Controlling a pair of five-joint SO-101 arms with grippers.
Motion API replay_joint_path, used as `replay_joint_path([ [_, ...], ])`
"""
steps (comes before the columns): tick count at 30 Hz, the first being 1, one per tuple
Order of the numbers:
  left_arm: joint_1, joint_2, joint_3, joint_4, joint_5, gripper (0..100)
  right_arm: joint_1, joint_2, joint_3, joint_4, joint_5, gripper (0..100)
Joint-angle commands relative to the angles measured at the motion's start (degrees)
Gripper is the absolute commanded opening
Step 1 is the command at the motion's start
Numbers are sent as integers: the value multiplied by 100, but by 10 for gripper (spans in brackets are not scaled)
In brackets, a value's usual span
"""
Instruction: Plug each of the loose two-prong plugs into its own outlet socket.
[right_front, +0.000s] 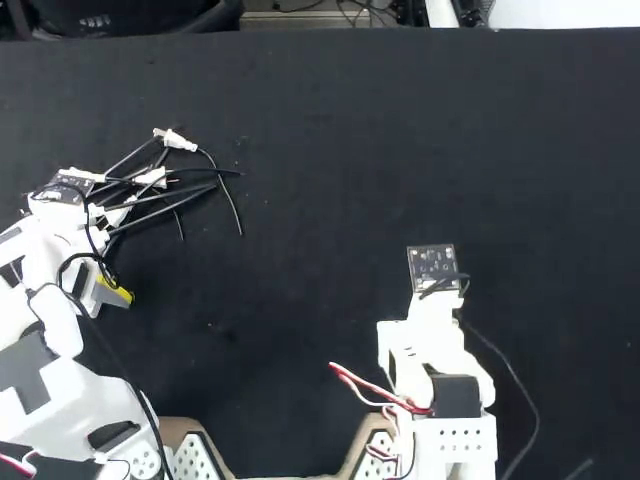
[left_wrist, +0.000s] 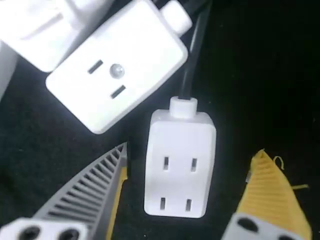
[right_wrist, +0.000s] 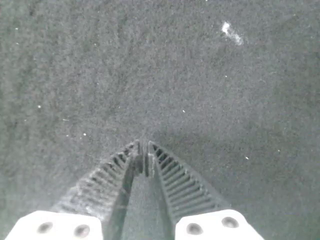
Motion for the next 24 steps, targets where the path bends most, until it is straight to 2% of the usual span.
replay_joint_path([
  [1,31,-26,57,-18,9,373,-114,-532,4,44,26,13],
  [3,48,-26,154,-18,9,370,-114,-532,4,44,26,13],
  [6,84,-35,171,53,9,287,-114,-532,4,44,26,13],
  [11,303,-35,-48,879,0,171,-114,-532,4,44,26,13],
  [15,488,-35,-207,1319,26,145,-114,-532,4,44,26,13],
  [24,989,-35,-154,1371,747,137,-114,-532,4,44,26,13],
])
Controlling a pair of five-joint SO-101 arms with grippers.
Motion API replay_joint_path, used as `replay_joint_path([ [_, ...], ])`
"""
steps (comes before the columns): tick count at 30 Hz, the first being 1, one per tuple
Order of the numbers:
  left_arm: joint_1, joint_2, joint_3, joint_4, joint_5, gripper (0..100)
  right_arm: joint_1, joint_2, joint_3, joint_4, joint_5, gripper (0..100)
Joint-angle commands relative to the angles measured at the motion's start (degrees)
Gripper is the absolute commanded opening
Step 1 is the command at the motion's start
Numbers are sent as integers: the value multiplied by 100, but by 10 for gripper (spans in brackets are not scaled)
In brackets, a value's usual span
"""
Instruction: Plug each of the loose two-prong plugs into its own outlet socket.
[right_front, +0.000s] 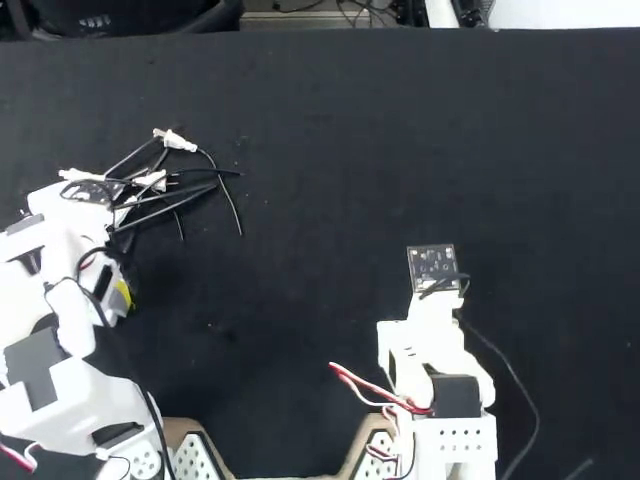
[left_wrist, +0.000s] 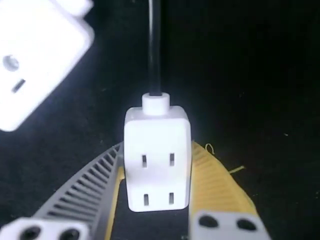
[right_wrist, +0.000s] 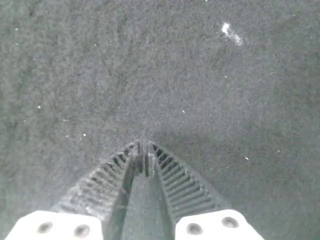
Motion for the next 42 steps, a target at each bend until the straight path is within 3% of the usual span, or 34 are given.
replay_joint_path([
  [1,224,-18,-75,97,237,137,-114,-532,4,44,26,13],
  [11,435,-923,347,97,316,137,-114,-532,4,44,26,13],
  [20,2536,-2453,734,97,1635,137,-114,-532,4,44,26,13],
  [24,3345,-2655,936,-44,1776,139,-114,-532,4,44,26,13],
  [30,4004,-2655,1253,-738,1829,141,-114,-532,4,44,26,13],
  [35,4365,-2655,1648,-1371,2523,145,-114,-532,4,44,0,13],
  [42,4435,-2708,2105,-1785,3798,354,-114,-532,4,44,-9,13],
])
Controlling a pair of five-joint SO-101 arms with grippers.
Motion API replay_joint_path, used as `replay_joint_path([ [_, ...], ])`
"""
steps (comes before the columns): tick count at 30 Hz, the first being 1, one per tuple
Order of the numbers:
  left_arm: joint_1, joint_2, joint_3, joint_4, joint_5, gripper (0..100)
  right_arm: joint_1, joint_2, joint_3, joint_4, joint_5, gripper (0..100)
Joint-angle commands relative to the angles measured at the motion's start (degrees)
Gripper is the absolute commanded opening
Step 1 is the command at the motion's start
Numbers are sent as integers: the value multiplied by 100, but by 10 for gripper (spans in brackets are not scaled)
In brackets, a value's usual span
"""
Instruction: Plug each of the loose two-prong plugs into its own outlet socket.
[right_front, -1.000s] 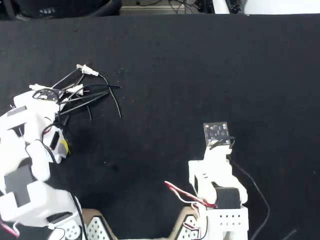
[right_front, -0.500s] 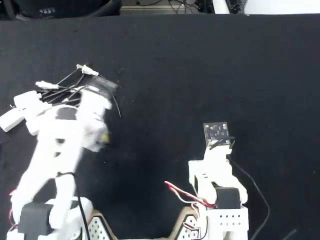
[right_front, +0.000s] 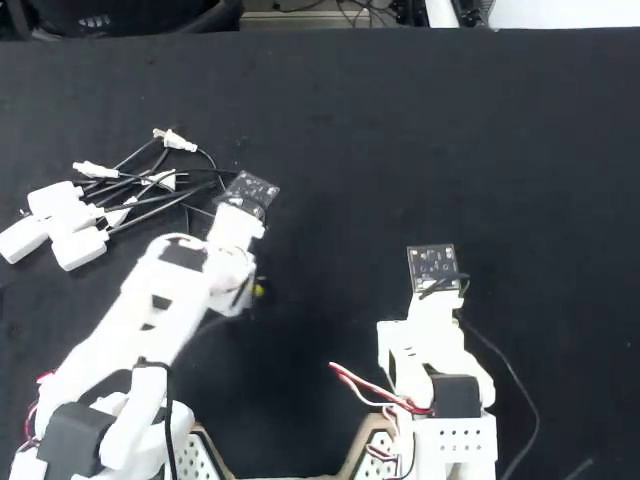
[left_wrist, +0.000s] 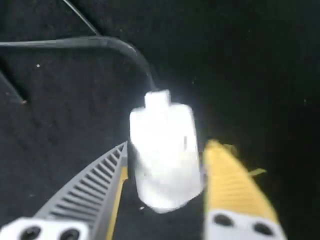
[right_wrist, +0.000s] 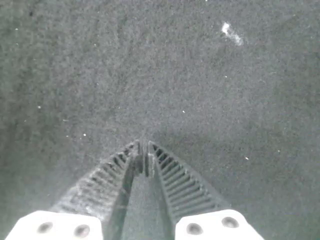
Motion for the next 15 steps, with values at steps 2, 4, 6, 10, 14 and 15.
replay_joint_path([
  [2,-40,-264,22,-70,765,360,-114,-532,4,44,-9,12],
  [4,-251,-264,-66,-62,782,360,-114,-532,4,44,-18,12],
  [6,-646,-264,-233,-53,818,360,-114,-541,4,0,-18,12],
  [10,-1402,-264,-453,-53,818,360,-114,-541,4,0,-18,12],
  [14,-1499,-193,-400,-97,791,360,-176,-541,13,0,0,15],
  [15,-1481,-193,-347,-114,791,360,-264,-541,13,-9,26,15],
])
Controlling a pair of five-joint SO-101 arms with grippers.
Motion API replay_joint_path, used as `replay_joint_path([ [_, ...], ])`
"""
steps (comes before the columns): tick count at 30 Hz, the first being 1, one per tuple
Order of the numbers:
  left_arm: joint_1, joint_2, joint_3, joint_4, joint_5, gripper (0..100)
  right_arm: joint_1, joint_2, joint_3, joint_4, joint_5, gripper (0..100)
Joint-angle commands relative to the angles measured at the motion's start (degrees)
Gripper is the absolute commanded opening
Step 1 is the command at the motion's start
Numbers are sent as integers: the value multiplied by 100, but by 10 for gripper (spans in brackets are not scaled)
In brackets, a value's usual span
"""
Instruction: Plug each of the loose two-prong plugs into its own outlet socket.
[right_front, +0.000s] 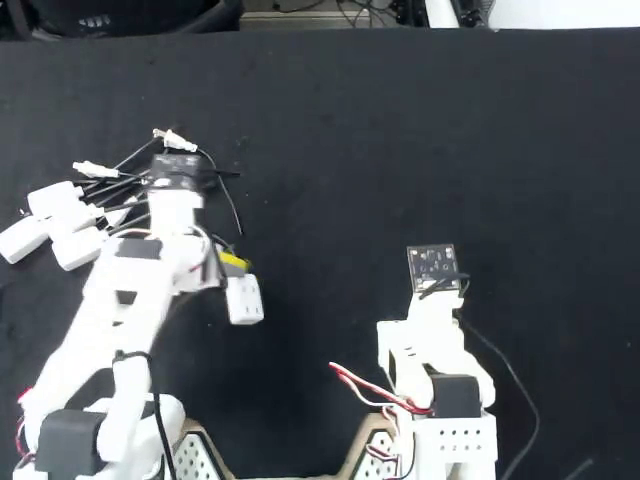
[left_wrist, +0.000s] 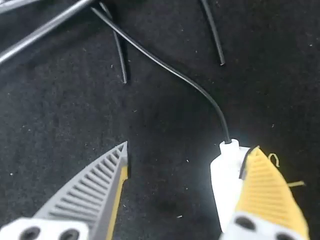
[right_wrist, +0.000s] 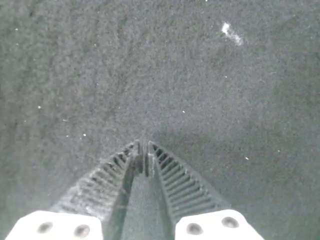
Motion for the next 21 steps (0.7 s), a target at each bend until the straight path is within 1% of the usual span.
replay_joint_path([
  [1,-31,-114,-163,-88,26,360,-360,-541,13,-9,26,15],
  [3,-31,-114,-119,-70,26,360,-396,-541,4,-229,88,15],
  [4,-40,-114,-75,-70,18,360,-360,-541,-4,-475,308,15],
  [5,-75,-158,-31,-79,18,360,-316,-541,-13,-747,695,15],
  [7,-163,-176,-13,-35,18,360,-273,-541,-13,-1345,1767,15],
  [10,-444,-176,-31,-44,18,360,-273,-541,-22,-1943,3165,15],
  [12,-646,-176,-92,-35,18,360,-308,-541,-101,-2145,3719,15],
  [13,-760,-176,-127,-35,18,360,-316,-541,-198,-2171,3727,16],
  [15,-998,-176,-180,-35,18,360,-360,-532,-558,-2136,3508,33],
  [17,-1165,-176,-198,-35,18,360,-360,-523,-1042,-1987,3314,96],
  [19,-1191,-176,-189,-35,18,360,-360,-514,-1604,-1837,3174,165],
  [21,-1138,-141,-154,-44,18,360,-369,-505,-2141,-1705,3042,179],
])
